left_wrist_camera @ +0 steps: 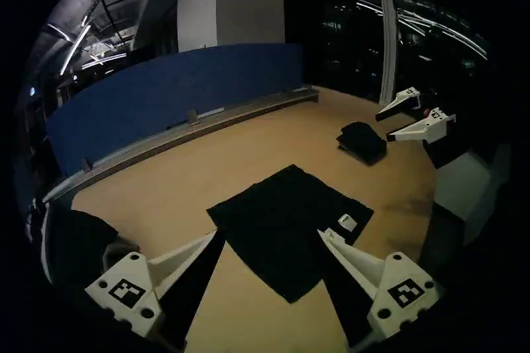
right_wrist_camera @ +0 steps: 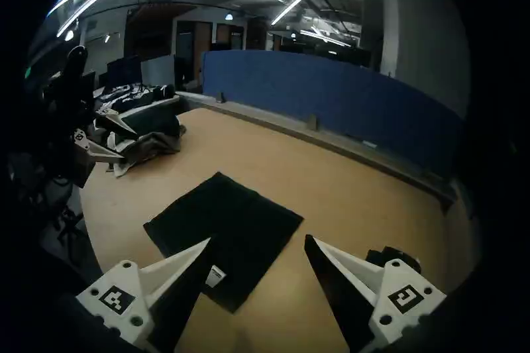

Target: Fold towel

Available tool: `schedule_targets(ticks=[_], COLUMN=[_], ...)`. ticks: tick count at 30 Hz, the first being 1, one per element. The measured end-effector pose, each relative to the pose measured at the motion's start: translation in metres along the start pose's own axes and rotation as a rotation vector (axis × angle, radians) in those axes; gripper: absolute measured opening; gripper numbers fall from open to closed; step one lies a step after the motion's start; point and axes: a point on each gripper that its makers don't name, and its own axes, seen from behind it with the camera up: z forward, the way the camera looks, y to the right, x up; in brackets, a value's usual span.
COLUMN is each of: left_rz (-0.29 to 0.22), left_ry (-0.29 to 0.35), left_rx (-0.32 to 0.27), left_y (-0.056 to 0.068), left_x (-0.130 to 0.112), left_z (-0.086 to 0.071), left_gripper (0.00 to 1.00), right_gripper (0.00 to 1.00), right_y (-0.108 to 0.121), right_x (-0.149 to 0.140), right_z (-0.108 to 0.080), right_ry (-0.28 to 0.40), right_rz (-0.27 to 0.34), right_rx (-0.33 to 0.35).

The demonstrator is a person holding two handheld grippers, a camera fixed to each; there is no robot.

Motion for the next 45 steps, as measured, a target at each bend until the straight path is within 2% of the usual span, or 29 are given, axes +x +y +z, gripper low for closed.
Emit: schedule_targets(ticks=[6,15,24,33,45], left_rz=[0.0,-0.002,0.046,0.043,0.077], left_ry=[-0.016,-0.056,-0.131,-0.198,-0.263], left_rx=[-0.025,-0.061,-0.095,-0.101,-0.119], left_y=[0.012,0.024,0.035,0.042,0.053], left_x=[-0.026,-0.068,-0.109,-0.137,-0.163], left_z=[0.01,0.03,0.049,0.059,0.068], left_gripper=[0.93,0.93,0.93,0.93,0.93], right_gripper=[1.0,1.0,1.0,1.0,0.98], right_y=[-0.01,-0.021,-0.031,-0.041,-0.047], right_x=[-0.024,-0.064,-0.099,-0.131,-0.157], right_z=[0.013,0.032,0.049,0.061,0.072], right_ry=[-0.01,-0.039,-0.075,-0.134,-0.177], right_rz=[0.013,0.027,0.005,0.01,0.014], right_rx=[0.014,0.018,0.042,0.067,0.075])
